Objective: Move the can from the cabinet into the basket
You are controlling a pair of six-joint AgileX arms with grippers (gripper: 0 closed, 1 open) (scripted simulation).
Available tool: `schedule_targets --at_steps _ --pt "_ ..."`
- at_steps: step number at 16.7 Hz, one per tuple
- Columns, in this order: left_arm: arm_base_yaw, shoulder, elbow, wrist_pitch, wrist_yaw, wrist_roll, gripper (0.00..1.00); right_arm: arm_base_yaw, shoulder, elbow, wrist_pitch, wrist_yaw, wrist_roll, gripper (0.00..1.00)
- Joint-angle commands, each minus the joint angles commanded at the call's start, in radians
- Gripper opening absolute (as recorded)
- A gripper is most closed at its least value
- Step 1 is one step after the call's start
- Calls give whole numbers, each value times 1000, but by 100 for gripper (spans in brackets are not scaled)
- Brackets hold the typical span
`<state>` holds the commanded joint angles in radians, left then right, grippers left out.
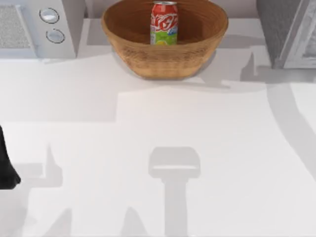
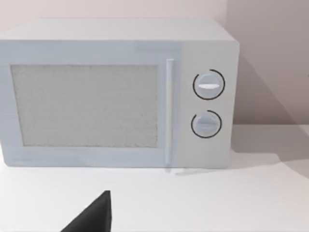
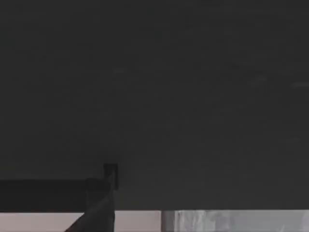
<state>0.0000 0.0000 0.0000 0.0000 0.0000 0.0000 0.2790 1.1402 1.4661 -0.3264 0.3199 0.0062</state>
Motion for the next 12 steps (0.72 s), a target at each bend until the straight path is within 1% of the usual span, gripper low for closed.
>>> schedule_targets --at_steps 12 --pt "0 0 0 0 0 0 100 -207 -845 -1113 240 -236 -3 100"
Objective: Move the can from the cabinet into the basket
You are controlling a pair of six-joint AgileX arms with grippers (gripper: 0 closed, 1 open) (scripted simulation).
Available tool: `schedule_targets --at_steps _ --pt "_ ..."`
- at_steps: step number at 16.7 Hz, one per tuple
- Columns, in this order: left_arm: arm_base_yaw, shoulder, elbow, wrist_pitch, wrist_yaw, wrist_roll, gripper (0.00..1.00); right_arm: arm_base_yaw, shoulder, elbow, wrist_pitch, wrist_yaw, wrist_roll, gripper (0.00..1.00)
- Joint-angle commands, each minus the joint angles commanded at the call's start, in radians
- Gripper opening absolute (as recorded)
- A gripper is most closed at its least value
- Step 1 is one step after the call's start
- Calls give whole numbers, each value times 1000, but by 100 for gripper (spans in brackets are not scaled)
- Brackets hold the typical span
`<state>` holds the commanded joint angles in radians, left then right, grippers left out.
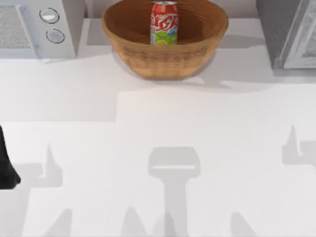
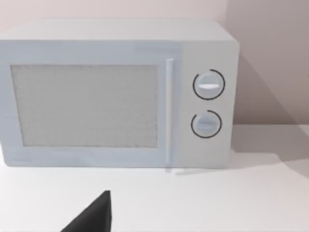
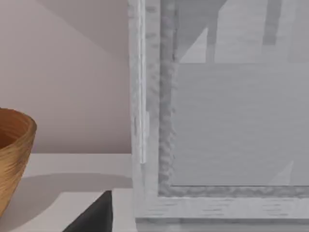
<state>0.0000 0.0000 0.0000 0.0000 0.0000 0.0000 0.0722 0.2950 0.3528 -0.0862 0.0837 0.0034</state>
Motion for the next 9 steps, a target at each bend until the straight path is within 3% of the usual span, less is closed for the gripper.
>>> schedule_targets --at_steps 5,9 --pt "0 0 0 0 0 0 100 -60 -245 -297 71 -69 -3 100" --pt "0 0 0 0 0 0 100 -72 -295 -353 86 -84 -3 100"
